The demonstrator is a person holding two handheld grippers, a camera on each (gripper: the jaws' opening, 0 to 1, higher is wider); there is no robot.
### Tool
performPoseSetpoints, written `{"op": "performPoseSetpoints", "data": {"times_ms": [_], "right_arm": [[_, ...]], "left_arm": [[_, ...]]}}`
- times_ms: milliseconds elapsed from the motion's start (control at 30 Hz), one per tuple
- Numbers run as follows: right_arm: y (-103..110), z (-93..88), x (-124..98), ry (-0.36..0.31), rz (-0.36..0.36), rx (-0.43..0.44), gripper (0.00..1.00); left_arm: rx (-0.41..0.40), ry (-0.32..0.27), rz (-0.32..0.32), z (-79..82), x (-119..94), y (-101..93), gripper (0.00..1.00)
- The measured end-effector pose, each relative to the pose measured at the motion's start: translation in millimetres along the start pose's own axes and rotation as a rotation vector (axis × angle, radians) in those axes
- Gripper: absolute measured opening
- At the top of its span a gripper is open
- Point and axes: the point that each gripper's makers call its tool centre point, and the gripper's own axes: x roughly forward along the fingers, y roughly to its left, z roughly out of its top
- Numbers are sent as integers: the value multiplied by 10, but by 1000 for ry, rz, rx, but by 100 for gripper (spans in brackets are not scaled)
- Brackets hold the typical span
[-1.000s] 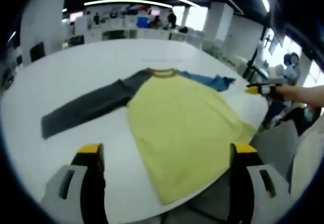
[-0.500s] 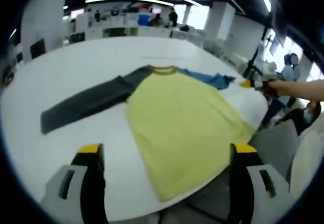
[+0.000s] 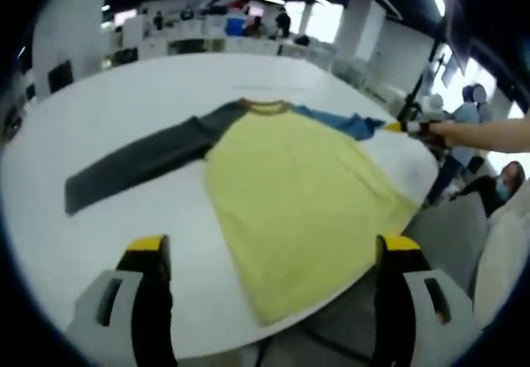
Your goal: Fold the garment on the visible template until the final outline fits inside the template.
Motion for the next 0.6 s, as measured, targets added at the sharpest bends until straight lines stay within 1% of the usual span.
{"op": "performPoseSetpoints", "data": {"times_ms": [133,267,533,600], "right_arm": [[-103,32,41,-4,-21,13,93],[-197,82,84,-10,-36,27,93],[-637,160,349,-28,-81,82,92],[-706,172,382,-31,-91,92,91]], "left_arm": [[-3,2,2,-3,3,7,99],[-2,12,0,-39,4,4,99],[-9,27,9,-79,-22,39,99],[-10,29,13,-84,-24,50,99]]}}
